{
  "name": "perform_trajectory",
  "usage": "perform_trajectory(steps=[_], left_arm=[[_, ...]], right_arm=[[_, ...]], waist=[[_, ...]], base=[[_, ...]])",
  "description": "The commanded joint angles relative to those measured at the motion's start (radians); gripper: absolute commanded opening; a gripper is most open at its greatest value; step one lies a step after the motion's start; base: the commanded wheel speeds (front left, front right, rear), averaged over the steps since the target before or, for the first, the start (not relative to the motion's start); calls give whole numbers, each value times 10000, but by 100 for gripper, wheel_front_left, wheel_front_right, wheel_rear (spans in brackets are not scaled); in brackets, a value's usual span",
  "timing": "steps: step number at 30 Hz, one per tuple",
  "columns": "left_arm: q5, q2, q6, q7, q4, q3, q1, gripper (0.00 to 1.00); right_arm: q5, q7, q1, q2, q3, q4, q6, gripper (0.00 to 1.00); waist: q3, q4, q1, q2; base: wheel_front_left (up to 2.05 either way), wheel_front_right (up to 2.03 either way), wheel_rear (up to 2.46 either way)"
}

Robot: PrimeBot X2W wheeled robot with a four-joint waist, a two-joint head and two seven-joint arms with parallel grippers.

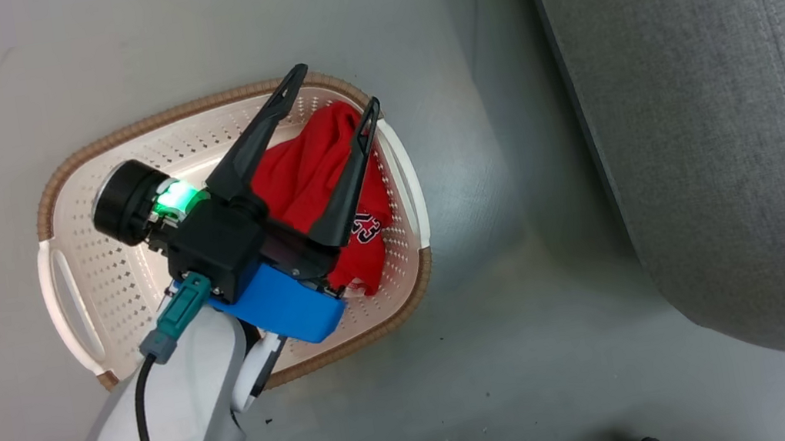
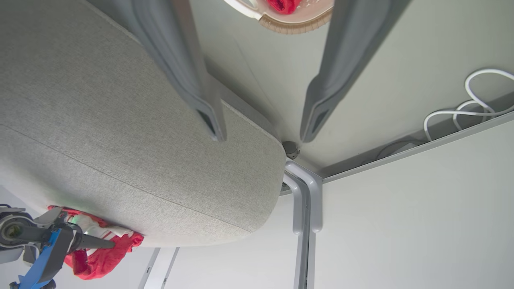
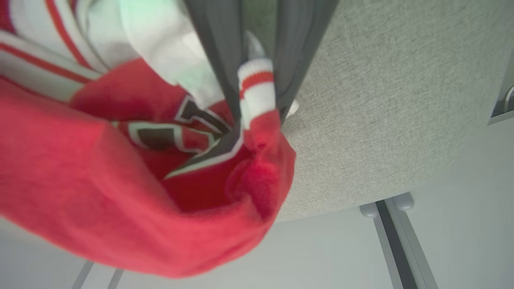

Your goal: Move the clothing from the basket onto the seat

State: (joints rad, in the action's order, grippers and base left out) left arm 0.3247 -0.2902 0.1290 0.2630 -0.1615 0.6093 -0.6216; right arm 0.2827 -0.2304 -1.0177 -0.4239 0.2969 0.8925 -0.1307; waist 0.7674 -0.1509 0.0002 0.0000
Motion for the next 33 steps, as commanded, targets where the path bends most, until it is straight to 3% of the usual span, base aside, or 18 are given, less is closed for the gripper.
perform_trajectory(steps=[1, 2, 3, 10, 18, 24, 33], left_arm=[[7, 38, 19, 29, -46, 10, 6, 100], [39, 80, 19, 27, -87, 44, 52, 100], [65, 133, 19, 27, -125, 75, 81, 100], [381, 478, 19, 29, -578, 254, 563, 100], [911, 1035, 19, 29, -1128, -192, 1926, 100], [1147, 1345, 19, 29, -1462, -802, 2871, 100], [889, 1466, 19, 27, -1810, -2121, 3974, 100]], right_arm=[[-18, -78, 176, -55, -36, 55, -1, 39], [-25, -92, 261, -76, -61, 113, -1, 79], [-28, -90, 321, -99, -89, 160, -1, 100], [-260, -71, 1185, 59, -790, 108, -1, 100], [-187, 364, 2914, 497, -1734, -530, -1, 100], [-72, 812, 4237, 898, -2405, -1710, -1, 100], [-213, 952, 6254, 1776, -2808, -3982, -1, 100]], waist=[[-183, 9, -2, 0], [-302, 15, -2, 0], [-413, 25, -2, 0], [-1790, 146, -2, 0], [-4180, 431, -2, 0], [-5584, 717, -2, 0], [-6836, 1356, -2, 0]], base=[[0, 0, 0], [0, 0, 0], [0, 0, 0], [0, 0, 0], [0, 0, 0], [0, 0, 0], [0, 0, 0]])
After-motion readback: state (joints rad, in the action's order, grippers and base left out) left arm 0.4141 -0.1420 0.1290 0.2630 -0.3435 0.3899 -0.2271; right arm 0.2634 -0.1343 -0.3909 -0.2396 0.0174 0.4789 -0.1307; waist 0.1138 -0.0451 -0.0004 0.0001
